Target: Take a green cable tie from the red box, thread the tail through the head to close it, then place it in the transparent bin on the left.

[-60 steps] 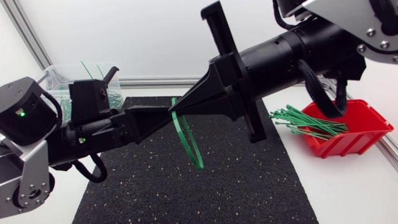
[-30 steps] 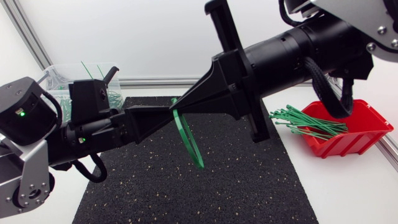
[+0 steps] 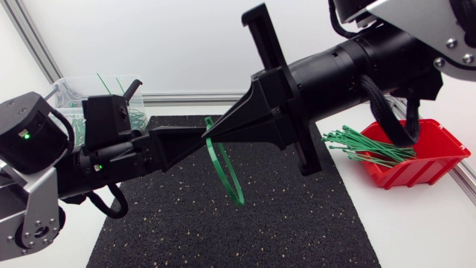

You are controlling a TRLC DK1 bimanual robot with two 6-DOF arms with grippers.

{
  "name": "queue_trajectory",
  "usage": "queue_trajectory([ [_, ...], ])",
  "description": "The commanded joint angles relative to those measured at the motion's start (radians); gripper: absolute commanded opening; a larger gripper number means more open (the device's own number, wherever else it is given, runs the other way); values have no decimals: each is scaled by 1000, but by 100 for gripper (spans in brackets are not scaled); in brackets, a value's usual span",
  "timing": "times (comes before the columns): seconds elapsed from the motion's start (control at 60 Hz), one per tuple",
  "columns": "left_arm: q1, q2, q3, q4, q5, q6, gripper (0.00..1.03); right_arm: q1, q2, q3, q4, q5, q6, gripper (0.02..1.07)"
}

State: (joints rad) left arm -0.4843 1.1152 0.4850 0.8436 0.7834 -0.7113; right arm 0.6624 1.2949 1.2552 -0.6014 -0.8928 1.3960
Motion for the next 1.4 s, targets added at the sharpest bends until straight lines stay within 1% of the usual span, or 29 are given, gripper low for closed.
queue_trajectory([
  [0.0,-2,20,1,17,2,-10,3,9,-11,-10,6,2,32,8],
  [0.767,-16,-14,-5,15,4,-16,3,6,-11,-19,14,32,31,8],
  [1.2,-40,-35,-10,17,24,-19,3,-7,1,-22,22,37,31,8],
  [1.383,-37,-69,-8,18,33,-20,3,-32,17,-23,23,40,34,8],
])
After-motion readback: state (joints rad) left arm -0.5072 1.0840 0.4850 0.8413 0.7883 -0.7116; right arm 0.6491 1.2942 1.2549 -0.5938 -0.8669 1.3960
